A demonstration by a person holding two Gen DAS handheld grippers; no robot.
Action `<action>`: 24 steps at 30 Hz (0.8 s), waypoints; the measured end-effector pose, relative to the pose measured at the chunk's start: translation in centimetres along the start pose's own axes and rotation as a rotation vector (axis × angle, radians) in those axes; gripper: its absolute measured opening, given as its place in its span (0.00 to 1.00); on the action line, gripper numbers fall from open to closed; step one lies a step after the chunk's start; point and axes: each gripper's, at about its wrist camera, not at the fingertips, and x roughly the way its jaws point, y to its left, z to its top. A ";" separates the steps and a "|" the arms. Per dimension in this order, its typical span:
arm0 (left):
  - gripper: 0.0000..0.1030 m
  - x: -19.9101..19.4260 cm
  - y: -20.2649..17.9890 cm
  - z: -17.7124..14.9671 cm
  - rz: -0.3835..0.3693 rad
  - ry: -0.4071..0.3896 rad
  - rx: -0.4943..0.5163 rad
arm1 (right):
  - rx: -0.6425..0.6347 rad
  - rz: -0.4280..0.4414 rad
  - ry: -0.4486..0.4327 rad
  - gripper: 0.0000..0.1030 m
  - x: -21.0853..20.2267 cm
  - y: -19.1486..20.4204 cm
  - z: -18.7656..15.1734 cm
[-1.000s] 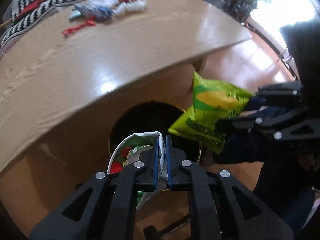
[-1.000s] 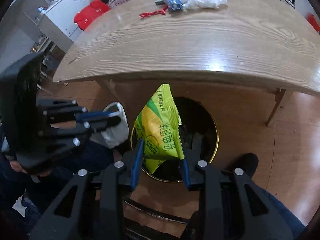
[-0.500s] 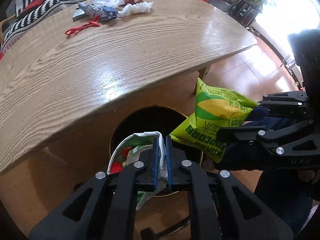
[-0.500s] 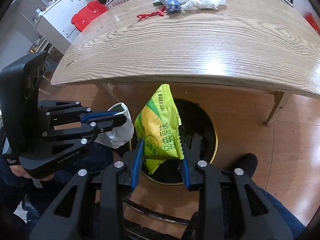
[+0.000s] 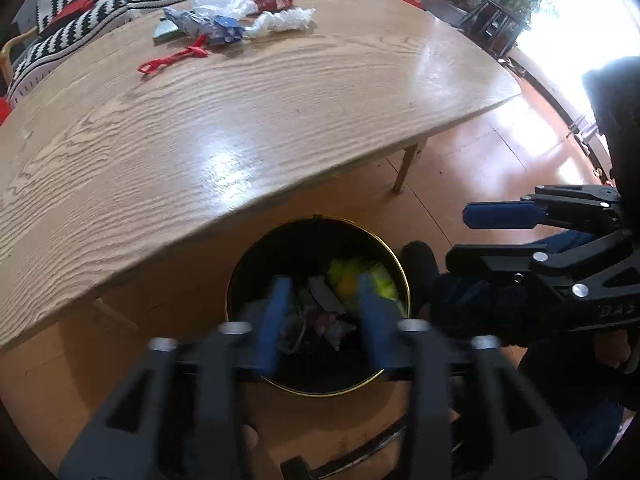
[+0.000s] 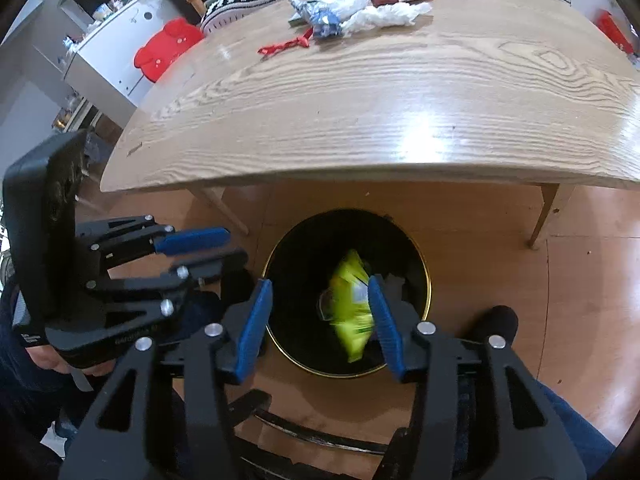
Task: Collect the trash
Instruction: 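Carry white bag and yellow snack bag over the bin and open both tools, then grasp the red ribbon with the left tool while the right tool grasps the white tissue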
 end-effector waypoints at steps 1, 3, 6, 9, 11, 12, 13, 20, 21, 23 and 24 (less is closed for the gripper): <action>0.55 -0.2 0.0 0.0 0.007 -0.010 -0.001 | 0.002 0.000 -0.003 0.57 -0.1 0.0 0.0; 0.56 -0.4 0.0 0.1 0.012 -0.020 -0.001 | 0.006 -0.001 -0.012 0.63 -0.2 -0.1 0.1; 0.61 -0.6 0.1 0.3 0.016 -0.026 -0.008 | 0.011 0.002 -0.022 0.69 -0.4 -0.1 0.2; 0.67 -0.7 0.3 0.5 0.020 -0.032 -0.014 | 0.019 0.003 -0.036 0.79 -0.7 0.0 0.3; 0.69 -1.0 0.3 0.8 0.022 -0.046 -0.014 | 0.025 0.012 -0.052 0.81 -1.0 0.0 0.5; 0.71 -1.2 0.2 0.9 0.024 -0.055 -0.011 | 0.027 0.017 -0.059 0.82 -1.1 0.0 0.6; 0.71 -1.6 0.2 1.2 0.028 -0.069 -0.005 | 0.029 0.021 -0.070 0.83 -1.4 -0.1 0.7; 0.79 -4.2 3.0 4.4 0.075 -0.168 -0.035 | 0.093 0.045 -0.151 0.85 -3.4 -1.0 3.7; 0.81 -4.5 3.7 5.2 0.090 -0.179 -0.043 | 0.111 0.051 -0.165 0.85 -3.8 -1.3 4.9; 0.84 -4.5 4.7 6.6 0.124 -0.189 -0.039 | 0.129 0.038 -0.195 0.85 -4.3 -1.6 7.3; 0.85 -4.5 5.3 7.4 0.146 -0.193 -0.033 | 0.131 0.028 -0.205 0.86 -4.4 -1.8 8.4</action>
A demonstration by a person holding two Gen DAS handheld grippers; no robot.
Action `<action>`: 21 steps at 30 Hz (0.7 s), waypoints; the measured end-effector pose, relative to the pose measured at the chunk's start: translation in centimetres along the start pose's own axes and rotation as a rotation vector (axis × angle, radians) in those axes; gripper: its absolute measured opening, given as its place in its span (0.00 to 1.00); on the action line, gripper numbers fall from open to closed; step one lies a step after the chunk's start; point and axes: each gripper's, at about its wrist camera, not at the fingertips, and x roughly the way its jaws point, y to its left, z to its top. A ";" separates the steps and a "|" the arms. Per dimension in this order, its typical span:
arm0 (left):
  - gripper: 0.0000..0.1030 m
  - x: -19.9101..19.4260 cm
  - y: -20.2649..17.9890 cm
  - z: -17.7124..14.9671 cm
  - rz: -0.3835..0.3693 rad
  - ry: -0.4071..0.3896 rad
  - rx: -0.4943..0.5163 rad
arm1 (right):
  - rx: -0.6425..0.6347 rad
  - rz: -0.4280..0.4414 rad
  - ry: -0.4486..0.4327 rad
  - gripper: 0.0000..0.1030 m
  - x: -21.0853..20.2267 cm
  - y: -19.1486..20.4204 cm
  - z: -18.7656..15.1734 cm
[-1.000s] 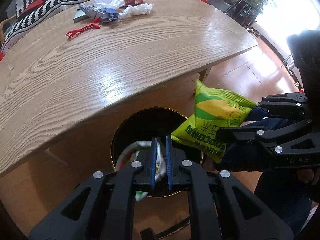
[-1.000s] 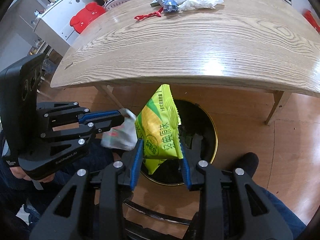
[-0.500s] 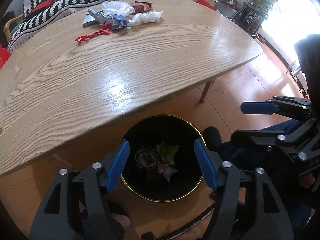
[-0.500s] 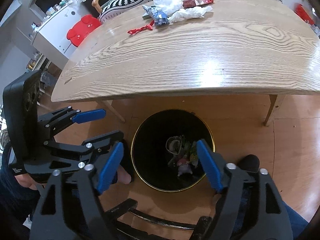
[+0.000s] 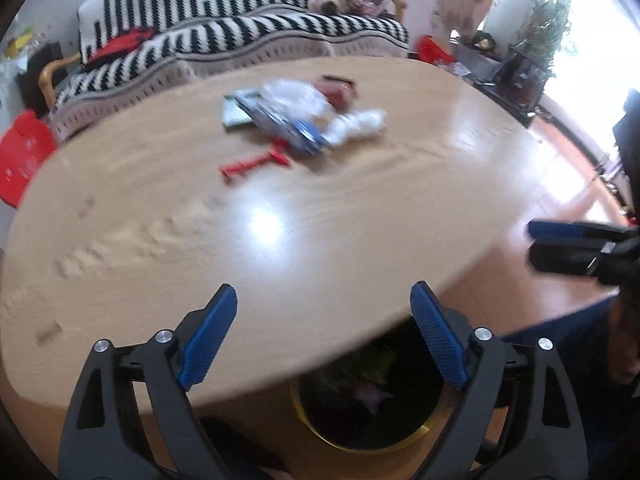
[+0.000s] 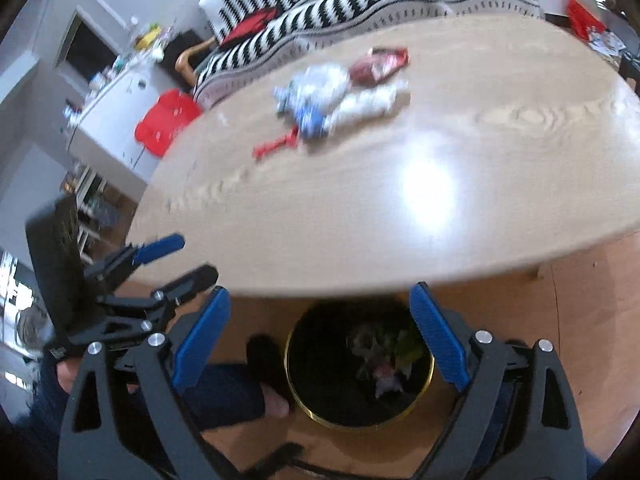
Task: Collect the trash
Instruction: 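Grasp the red ribbon with the left tool while the right tool grasps the white tissue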
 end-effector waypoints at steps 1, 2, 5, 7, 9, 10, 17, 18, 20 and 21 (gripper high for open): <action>0.89 0.5 0.5 1.2 0.020 -0.007 0.021 | 0.006 -0.012 -0.009 0.88 0.2 -0.1 1.2; 0.90 1.3 1.0 2.3 0.042 -0.012 0.047 | 0.017 -0.020 -0.014 0.89 0.6 -0.2 2.4; 0.90 3.5 2.5 4.8 0.090 -0.010 0.074 | 0.072 -0.035 -0.013 0.89 2.6 -1.2 6.5; 0.90 5.2 3.6 6.4 0.094 0.002 0.071 | 0.101 -0.060 -0.005 0.89 4.5 -1.9 9.1; 0.90 7.1 4.5 7.7 0.097 0.015 0.080 | 0.127 -0.089 0.005 0.89 6.7 -2.7 11.4; 0.90 7.8 4.5 8.0 0.108 0.014 0.092 | 0.132 -0.101 0.010 0.89 7.6 -3.0 12.0; 0.89 12.1 5.2 9.8 0.131 0.050 0.167 | 0.194 -0.160 0.064 0.89 13.1 -4.8 14.9; 0.89 12.4 5.3 9.9 0.121 0.054 0.159 | 0.190 -0.175 0.074 0.89 14.0 -4.9 15.2; 0.88 13.3 5.3 10.0 0.115 0.070 0.172 | 0.189 -0.195 0.078 0.89 14.8 -4.9 15.3; 0.85 13.7 5.3 9.9 0.122 0.076 0.185 | 0.188 -0.199 0.088 0.89 15.5 -5.0 15.4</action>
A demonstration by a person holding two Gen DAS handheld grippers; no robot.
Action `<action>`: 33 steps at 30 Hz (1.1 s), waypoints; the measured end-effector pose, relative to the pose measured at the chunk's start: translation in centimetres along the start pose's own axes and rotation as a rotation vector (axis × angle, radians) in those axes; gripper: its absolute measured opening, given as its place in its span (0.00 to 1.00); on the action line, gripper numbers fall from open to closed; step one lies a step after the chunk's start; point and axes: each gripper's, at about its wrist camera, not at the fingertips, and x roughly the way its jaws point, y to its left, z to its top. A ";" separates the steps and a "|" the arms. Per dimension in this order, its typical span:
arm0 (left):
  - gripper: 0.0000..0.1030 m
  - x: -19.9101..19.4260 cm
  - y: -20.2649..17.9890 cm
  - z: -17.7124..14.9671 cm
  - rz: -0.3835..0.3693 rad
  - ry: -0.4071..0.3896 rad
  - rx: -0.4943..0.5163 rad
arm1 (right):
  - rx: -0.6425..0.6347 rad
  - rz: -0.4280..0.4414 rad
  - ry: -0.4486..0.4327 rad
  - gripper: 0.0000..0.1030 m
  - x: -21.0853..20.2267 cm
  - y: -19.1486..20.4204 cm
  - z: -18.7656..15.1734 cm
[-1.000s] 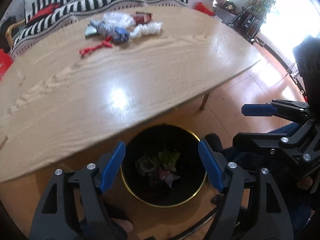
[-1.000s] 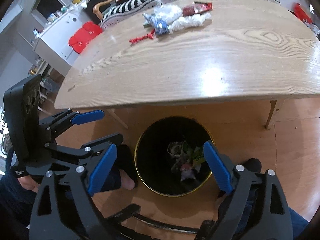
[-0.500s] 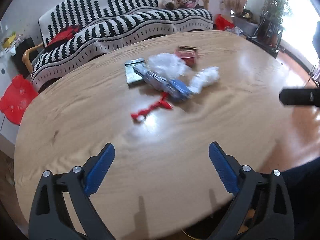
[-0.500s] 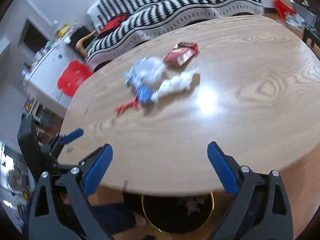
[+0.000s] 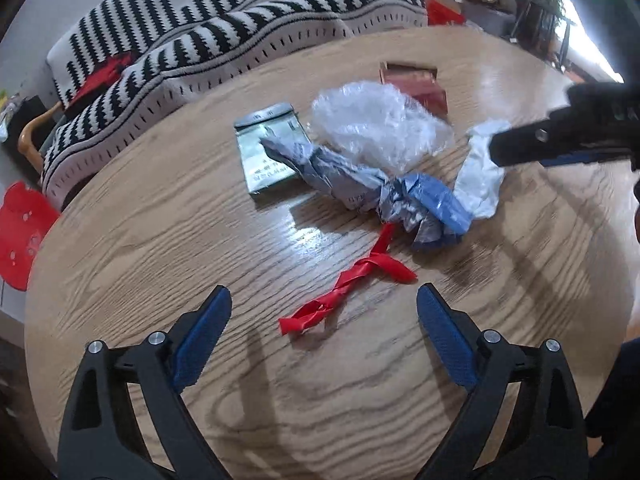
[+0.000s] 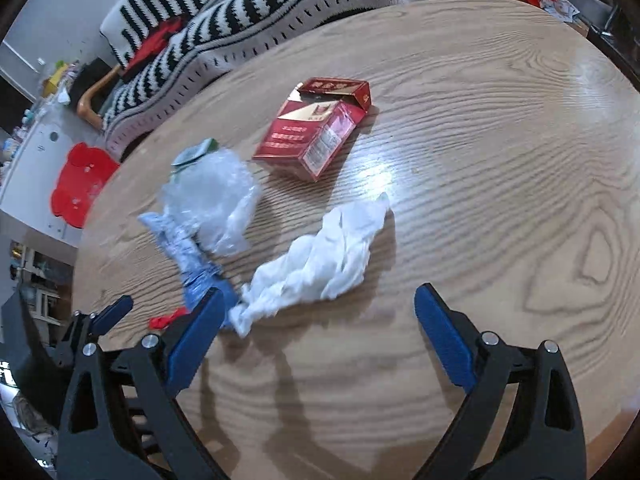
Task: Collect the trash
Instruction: 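Grasp the red ribbon with the left tool while the right tool grasps the white tissue, then carry ribbon and tissue over the bin and open both tools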
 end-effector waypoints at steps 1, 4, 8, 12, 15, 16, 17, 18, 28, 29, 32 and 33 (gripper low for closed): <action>0.82 0.1 0.0 -0.1 0.002 -0.003 0.004 | -0.001 -0.004 0.004 0.89 0.4 0.1 0.1; 0.60 0.2 0.4 0.0 -0.028 -0.016 -0.025 | -0.041 -0.046 -0.025 0.69 0.6 0.7 0.3; 0.14 -0.1 0.6 -0.2 -0.050 -0.004 -0.062 | -0.049 -0.016 -0.026 0.33 0.6 0.3 0.1; 0.10 -0.7 -0.3 -0.8 -0.055 0.006 -0.050 | -0.038 0.009 -0.043 0.22 -0.8 0.0 -0.6; 0.09 -2.0 -0.6 -1.2 -0.060 -0.005 -0.069 | -0.036 0.033 -0.058 0.21 -2.2 -0.2 -1.1; 0.10 -2.7 -0.6 -1.4 -0.065 -0.015 -0.081 | -0.039 0.039 -0.064 0.21 -2.7 -0.3 -1.4; 0.10 -3.3 -0.5 -1.5 -0.069 -0.022 -0.093 | -0.043 0.044 -0.070 0.21 -3.2 -0.3 -1.7; 0.10 -4.1 -0.5 -1.8 -0.067 -0.031 -0.104 | -0.055 0.049 -0.078 0.21 -4.0 -0.3 -2.2; 0.10 -9.9 -2.9 -5.1 -0.090 -0.047 -0.157 | -0.201 0.111 -0.085 0.21 -9.6 1.3 -7.9; 0.10 -10.4 -3.2 -5.4 -0.091 -0.052 -0.162 | -0.219 0.117 -0.081 0.21 -10.1 1.6 -8.7; 0.10 -12.4 -4.3 -6.5 -0.088 -0.081 -0.160 | -0.280 0.126 -0.082 0.21 -11.5 2.4 -11.1; 0.10 -13.1 -4.6 -7.0 -0.095 -0.090 -0.165 | -0.300 0.138 -0.085 0.21 -12.1 2.7 -12.2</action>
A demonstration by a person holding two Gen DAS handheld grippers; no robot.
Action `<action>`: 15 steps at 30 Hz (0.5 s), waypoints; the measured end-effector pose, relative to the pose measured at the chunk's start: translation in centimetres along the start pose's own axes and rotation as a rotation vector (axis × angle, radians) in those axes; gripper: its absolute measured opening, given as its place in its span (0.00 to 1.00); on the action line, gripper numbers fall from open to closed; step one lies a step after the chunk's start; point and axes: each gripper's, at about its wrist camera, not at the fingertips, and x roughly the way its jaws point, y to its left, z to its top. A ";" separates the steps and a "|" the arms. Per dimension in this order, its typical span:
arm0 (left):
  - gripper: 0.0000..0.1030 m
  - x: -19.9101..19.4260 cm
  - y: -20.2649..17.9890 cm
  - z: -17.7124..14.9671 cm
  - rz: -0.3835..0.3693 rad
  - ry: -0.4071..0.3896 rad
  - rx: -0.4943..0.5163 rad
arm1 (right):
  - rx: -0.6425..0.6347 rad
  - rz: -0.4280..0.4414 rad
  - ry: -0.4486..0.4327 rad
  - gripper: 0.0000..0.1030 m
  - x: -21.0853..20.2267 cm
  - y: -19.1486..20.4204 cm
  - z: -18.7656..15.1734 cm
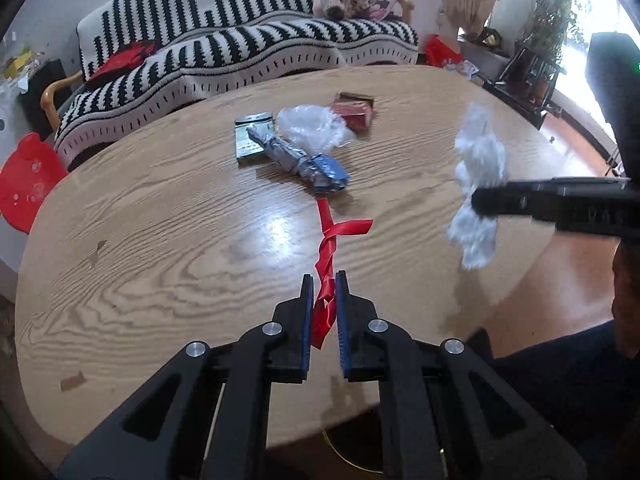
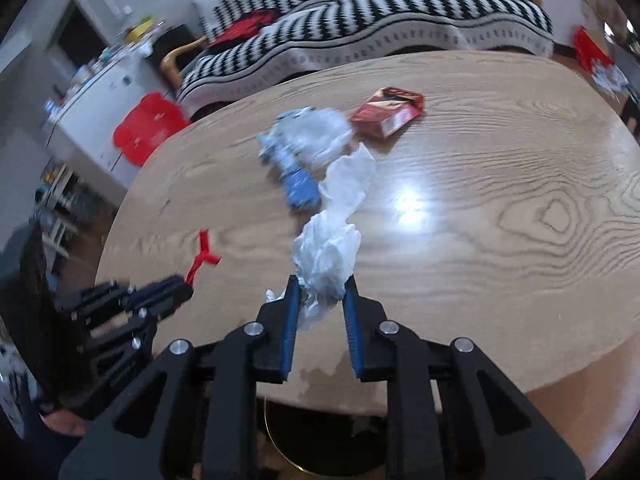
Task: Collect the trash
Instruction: 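Carry ribbon and tissue over the bin and open both tools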
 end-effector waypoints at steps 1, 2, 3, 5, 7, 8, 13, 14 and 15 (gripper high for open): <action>0.10 -0.4 -0.1 -0.3 -0.005 -0.004 -0.004 | -0.010 0.005 -0.003 0.21 -0.3 0.5 -0.6; 0.10 -0.8 -0.3 -0.7 -0.011 -0.006 -0.010 | -0.025 0.009 -0.005 0.21 -0.7 0.9 -1.2; 0.10 -1.3 -0.5 -1.2 -0.020 -0.007 -0.016 | -0.045 0.018 -0.006 0.21 -1.2 1.6 -2.2; 0.10 -1.7 -0.7 -2.0 -0.034 -0.003 -0.020 | -0.064 0.028 -0.001 0.21 -1.6 2.2 -3.5; 0.10 -2.0 -0.9 -2.8 -0.038 0.004 -0.018 | -0.079 0.051 0.014 0.21 -2.0 2.8 -5.3; 0.10 -2.1 -0.9 -3.1 -0.039 0.007 -0.018 | -0.084 0.064 0.020 0.21 -2.3 3.1 -6.2; 0.10 -3.1 -1.6 -5.5 -0.058 0.024 0.006 | -0.111 0.081 0.045 0.21 -2.7 3.9 -9.1; 0.10 -3.3 -1.6 -5.8 -0.064 0.024 0.010 | -0.118 0.083 0.058 0.21 -2.6 4.0 -9.8; 0.10 -3.5 -1.7 -6.3 -0.071 0.026 0.014 | -0.123 0.083 0.072 0.21 -2.4 4.0 -10.4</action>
